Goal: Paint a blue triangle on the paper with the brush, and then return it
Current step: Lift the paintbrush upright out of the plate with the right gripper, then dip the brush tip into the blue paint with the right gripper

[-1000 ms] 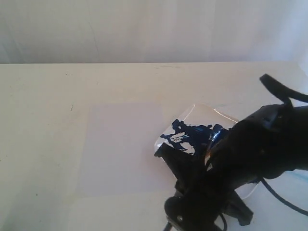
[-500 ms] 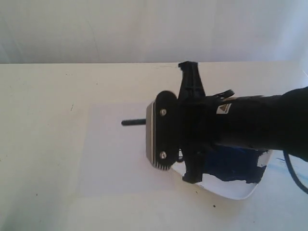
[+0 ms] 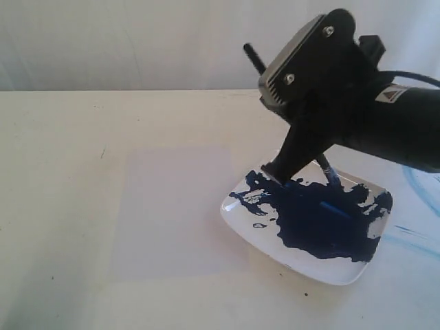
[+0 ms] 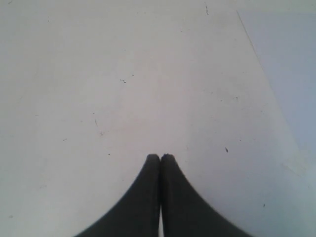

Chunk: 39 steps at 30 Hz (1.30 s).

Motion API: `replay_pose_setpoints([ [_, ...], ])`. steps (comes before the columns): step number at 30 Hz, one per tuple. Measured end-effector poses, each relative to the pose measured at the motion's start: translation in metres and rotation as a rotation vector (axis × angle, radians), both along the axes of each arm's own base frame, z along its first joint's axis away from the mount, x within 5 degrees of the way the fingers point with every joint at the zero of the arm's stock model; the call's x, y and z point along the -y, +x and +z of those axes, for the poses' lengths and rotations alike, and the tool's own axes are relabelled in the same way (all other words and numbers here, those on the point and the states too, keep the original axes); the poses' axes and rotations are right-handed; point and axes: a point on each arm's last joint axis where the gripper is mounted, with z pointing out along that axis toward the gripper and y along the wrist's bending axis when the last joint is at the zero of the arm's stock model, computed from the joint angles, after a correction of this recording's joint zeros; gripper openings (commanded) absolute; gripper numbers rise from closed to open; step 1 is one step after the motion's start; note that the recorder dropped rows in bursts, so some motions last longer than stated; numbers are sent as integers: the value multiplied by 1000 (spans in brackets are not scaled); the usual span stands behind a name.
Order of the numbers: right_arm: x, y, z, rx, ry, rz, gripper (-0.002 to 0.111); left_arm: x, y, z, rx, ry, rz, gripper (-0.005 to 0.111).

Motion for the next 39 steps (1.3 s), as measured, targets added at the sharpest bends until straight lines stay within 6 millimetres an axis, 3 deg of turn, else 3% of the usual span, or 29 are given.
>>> replay_pose_setpoints([
  [9, 23, 10, 22, 9, 264, -200, 0, 0, 0, 0, 0, 0, 0, 0],
  [21, 55, 30, 26, -37, 451, -400, 0, 0, 0, 0, 0, 0, 0, 0],
  [30, 68, 39, 30, -50, 581, -420, 0, 0, 0, 0, 0, 0, 0, 0],
  [39, 66, 53, 18, -129, 636, -323, 0, 0, 0, 0, 0, 0, 0, 0],
])
